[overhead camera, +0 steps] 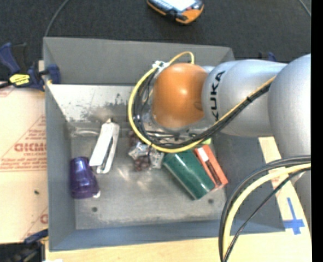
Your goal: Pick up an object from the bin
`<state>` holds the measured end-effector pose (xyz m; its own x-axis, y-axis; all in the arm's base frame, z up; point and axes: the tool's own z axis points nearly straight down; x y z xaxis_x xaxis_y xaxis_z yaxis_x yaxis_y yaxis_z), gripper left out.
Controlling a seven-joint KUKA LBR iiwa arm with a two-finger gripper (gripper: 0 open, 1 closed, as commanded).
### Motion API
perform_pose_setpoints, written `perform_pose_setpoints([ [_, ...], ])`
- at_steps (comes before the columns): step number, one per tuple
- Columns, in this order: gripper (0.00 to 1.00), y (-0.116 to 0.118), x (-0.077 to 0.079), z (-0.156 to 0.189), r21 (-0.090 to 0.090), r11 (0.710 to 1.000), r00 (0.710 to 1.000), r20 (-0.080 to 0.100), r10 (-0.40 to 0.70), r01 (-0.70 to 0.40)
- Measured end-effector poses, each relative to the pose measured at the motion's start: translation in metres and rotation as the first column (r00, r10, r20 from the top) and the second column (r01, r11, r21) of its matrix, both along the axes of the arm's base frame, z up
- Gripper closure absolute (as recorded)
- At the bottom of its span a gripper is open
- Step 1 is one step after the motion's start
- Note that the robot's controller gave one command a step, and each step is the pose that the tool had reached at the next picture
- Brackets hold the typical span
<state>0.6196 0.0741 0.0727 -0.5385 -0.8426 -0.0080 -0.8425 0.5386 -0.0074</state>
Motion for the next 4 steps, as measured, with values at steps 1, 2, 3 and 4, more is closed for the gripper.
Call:
perform_pose_setpoints([
  [1, 1.0, 0.0, 0.0, 0.009, 0.001, 1.0, 1.0, 0.001, -0.003, 0.003],
  [2, 1.0, 0.0, 0.0, 0.02, 0.0, 1.0, 1.0, 0.001, -0.003, 0.003],
  [3, 1.0, 0.0, 0.001, 0.028, 0.002, 1.0, 1.0, 0.007, -0.006, 0.006],
  [4, 1.0, -0.001, 0.0, 0.041, 0.002, 1.0, 1.0, 0.001, -0.009, 0.009],
])
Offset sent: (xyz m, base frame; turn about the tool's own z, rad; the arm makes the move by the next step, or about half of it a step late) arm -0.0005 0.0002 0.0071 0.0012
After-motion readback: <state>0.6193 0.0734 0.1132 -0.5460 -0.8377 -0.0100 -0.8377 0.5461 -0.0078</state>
